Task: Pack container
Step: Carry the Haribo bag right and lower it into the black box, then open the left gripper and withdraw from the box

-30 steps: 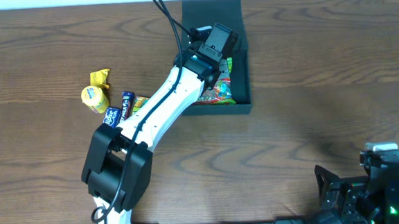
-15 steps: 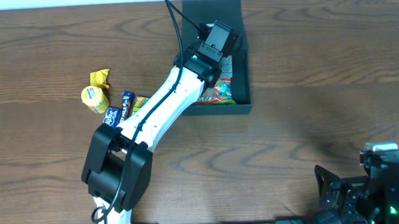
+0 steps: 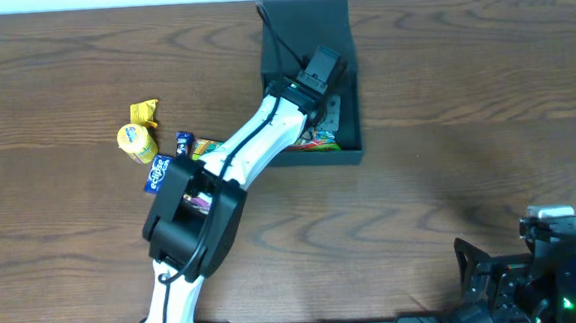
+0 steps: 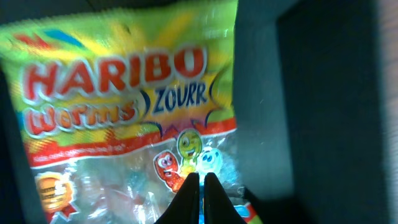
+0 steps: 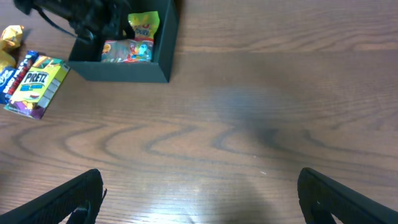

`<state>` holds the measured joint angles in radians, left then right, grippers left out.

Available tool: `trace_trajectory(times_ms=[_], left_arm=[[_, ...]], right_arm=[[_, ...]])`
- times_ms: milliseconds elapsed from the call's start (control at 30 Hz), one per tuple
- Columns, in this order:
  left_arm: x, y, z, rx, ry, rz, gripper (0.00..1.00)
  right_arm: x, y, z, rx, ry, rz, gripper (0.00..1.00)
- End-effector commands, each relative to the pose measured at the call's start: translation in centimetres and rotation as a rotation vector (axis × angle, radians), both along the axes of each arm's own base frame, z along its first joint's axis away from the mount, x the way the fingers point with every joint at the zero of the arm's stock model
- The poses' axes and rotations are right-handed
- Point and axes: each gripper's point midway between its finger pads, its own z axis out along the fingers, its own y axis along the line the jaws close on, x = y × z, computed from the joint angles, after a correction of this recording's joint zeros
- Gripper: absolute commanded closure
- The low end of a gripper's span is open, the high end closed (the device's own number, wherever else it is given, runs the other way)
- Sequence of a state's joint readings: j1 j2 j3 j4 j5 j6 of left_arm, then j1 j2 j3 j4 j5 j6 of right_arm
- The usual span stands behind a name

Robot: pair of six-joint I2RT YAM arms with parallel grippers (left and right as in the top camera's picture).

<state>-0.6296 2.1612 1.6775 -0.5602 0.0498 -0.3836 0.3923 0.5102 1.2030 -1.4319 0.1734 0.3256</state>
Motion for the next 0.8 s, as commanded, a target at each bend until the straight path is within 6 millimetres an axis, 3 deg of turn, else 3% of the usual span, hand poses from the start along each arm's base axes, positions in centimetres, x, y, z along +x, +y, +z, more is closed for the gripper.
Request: trace_trajectory(times_ms=[0, 200, 767], left_arm=[[-0.5, 0.3, -1.3, 0.029, 0.029, -0.024, 0.94], [-0.3, 2.1, -2.5, 0.143, 0.016, -0.028, 0.94], [-0.7, 4.0, -3.9, 0.255, 0.0, -0.082, 0.95]], right_arm=[[0.0, -0.1, 0.2, 0.003, -0.006, -0.008, 0.01], [0.0, -0.1, 0.2, 0.003, -0.006, -0.008, 0.01], [0.0, -0.1, 0.2, 0.003, -0.006, -0.008, 0.01]])
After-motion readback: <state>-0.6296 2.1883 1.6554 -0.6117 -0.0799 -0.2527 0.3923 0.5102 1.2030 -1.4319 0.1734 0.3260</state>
